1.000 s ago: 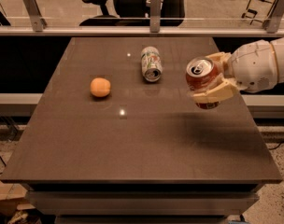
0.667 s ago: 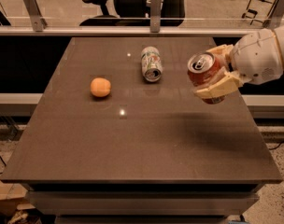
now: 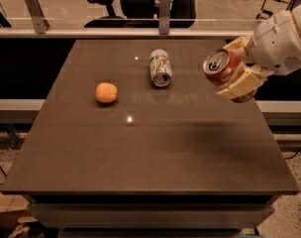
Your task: Knock coke can over
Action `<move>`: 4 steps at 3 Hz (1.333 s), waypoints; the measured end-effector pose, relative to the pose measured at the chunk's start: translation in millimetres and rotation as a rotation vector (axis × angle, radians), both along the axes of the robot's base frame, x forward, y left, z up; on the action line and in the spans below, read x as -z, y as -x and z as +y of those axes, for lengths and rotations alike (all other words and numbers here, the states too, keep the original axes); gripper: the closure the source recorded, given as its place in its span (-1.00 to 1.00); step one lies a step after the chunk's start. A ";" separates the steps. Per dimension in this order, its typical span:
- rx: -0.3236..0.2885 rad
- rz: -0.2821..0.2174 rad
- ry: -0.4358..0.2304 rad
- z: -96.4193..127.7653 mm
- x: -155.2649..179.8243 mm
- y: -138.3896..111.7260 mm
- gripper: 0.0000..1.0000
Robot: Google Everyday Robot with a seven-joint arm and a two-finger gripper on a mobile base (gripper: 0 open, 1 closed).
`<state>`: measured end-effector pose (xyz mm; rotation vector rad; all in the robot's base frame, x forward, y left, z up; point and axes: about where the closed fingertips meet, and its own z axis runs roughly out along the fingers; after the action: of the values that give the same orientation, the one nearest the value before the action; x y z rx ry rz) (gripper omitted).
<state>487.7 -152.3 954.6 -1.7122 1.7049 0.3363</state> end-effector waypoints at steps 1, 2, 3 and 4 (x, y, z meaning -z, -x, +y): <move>0.028 0.014 0.078 -9.2 2.5 1.9 1.00; 0.048 0.043 0.156 -11.9 13.6 4.4 1.00; 0.059 0.065 0.236 -10.2 26.4 7.5 1.00; 0.061 0.082 0.335 -4.5 41.7 11.7 1.00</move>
Offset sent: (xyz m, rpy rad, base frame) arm -0.0077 -0.0202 -0.0287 -0.2549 0.0833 -0.0793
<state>476.0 -156.8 912.9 -1.8981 1.9559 0.0963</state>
